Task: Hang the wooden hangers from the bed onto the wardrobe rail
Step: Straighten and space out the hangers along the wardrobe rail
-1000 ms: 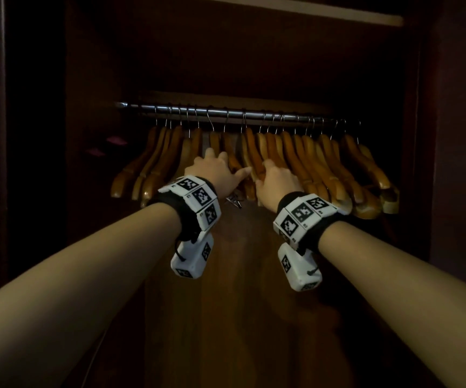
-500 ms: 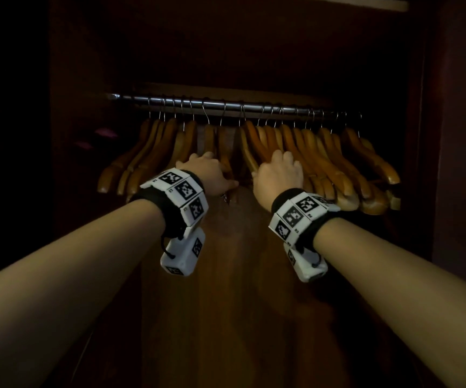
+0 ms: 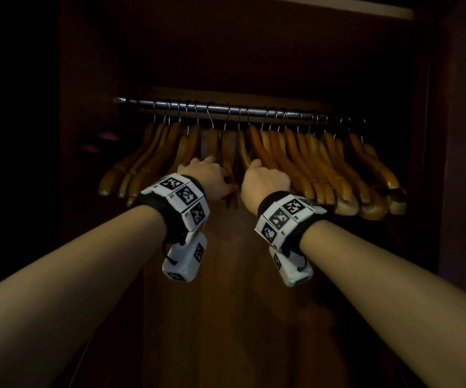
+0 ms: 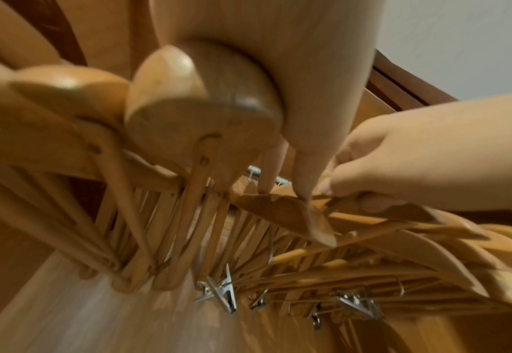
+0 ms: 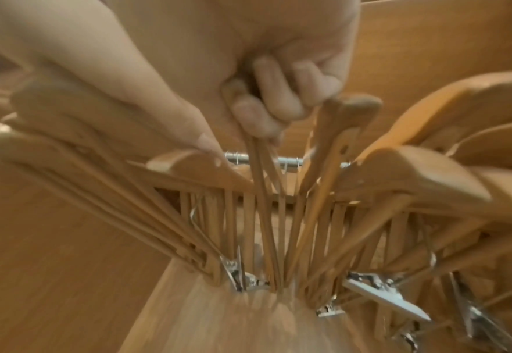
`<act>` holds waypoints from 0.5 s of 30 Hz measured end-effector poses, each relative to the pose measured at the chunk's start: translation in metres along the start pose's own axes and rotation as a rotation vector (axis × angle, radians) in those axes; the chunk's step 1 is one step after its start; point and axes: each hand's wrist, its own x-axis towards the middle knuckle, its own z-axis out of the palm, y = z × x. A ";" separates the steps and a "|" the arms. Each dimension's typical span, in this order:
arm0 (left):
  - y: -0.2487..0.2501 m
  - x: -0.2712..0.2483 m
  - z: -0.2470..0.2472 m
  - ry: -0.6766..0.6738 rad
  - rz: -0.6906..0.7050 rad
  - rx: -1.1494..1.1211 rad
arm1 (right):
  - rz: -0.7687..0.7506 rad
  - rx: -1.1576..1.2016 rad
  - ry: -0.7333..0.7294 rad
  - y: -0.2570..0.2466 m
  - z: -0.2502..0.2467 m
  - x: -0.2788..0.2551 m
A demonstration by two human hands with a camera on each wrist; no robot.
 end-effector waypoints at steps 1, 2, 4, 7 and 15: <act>-0.001 0.000 0.000 0.000 0.006 -0.004 | -0.023 0.003 0.019 0.000 0.001 -0.001; -0.001 0.000 0.000 0.001 0.014 -0.008 | -0.047 0.004 0.039 -0.001 0.001 -0.001; -0.002 0.001 0.000 0.000 0.027 -0.018 | -0.068 0.020 0.067 -0.003 0.002 -0.003; -0.001 0.001 -0.001 -0.022 0.032 0.001 | -0.045 0.038 0.070 -0.007 0.002 0.000; 0.003 0.004 -0.001 -0.060 0.159 0.118 | -0.002 0.075 0.130 -0.007 0.004 -0.001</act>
